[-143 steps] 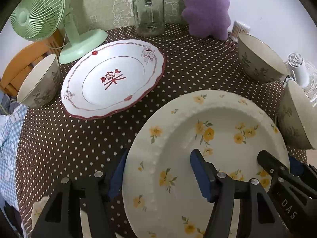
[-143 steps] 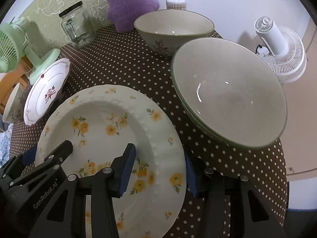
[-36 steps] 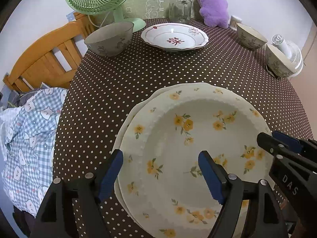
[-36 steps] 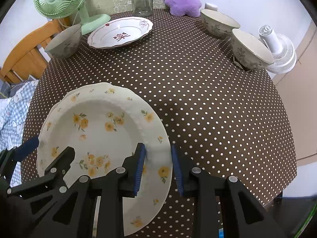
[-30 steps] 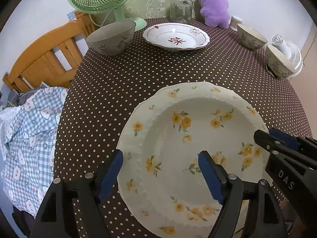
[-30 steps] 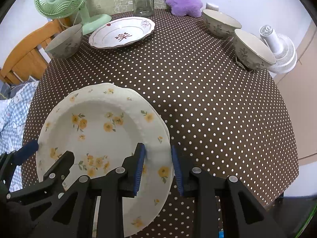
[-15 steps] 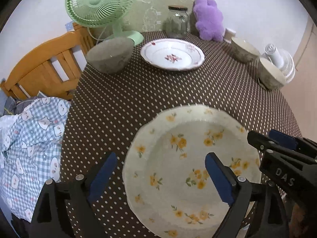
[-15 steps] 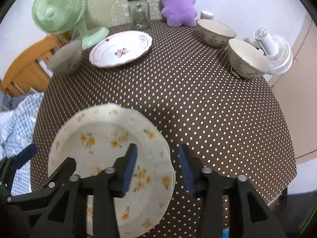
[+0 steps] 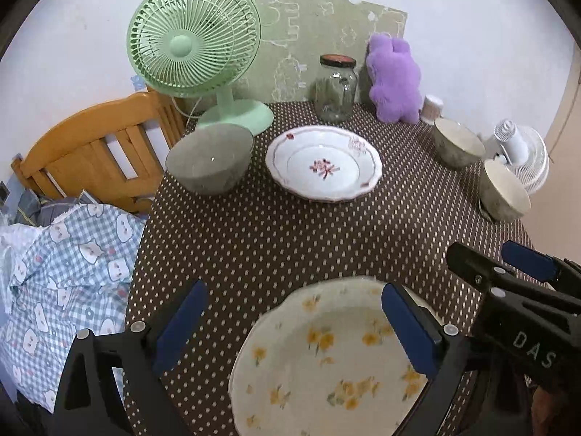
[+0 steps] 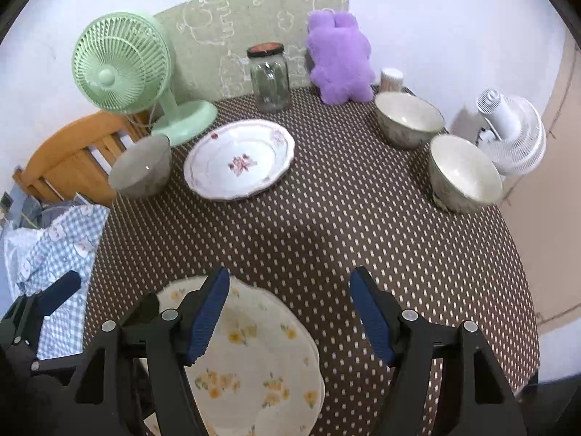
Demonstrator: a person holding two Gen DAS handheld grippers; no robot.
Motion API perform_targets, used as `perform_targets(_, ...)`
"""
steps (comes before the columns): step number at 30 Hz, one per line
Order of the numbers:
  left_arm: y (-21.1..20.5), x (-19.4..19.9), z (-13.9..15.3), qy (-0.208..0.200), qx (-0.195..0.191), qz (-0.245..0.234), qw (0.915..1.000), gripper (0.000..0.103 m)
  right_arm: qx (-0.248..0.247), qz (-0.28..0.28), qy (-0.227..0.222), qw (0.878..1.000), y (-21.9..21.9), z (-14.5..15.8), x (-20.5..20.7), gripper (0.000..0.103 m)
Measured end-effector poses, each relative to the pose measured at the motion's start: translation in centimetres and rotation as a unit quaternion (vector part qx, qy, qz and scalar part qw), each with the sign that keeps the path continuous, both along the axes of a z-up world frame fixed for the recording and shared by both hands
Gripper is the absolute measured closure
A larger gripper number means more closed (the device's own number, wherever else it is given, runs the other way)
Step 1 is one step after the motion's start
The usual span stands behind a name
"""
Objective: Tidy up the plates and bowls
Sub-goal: 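Move the right gripper toward the white plate with red pattern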
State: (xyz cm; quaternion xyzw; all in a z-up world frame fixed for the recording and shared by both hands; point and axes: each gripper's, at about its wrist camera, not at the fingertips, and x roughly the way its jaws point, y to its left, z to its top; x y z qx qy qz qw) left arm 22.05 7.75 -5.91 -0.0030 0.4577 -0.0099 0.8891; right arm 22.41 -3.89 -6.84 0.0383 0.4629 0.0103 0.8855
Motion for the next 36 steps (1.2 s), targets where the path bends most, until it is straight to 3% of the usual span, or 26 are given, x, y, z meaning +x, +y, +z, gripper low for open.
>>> perform_targets(16,-1.1,8.0,0.4,-0.027,0.005,0.103,0.9943,0.01,0.019,0.069,-0.037,0.997,-1.4,1.1,10.2,0.031)
perform_targets(26,-1.2,13.2,-2.3,-0.004,0.007,0.146,0.9893,0.017,0.028,0.095,-0.034,0.995,-1.2,-1.4,16.2,0.032)
perform_targets(29,-1.1,14.2,-3.7,0.011,0.002,0.165,0.9862,0.019,0.027,0.097,-0.023,0.995,-1.2,-2.7,18.0,0.043)
perform_targets(31,-1.0,15.0,-4.8,0.026,-0.001,0.173,0.9845,0.024,0.03,0.1,-0.012,0.994,-1.2,-3.7,19.1,0.044)
perform_targets(36,-1.1,16.8,-7.0,0.042,0.009,0.179,0.9829,0.025,0.035,0.1,0.008,0.994,-1.2,-6.1,21.4,0.044)
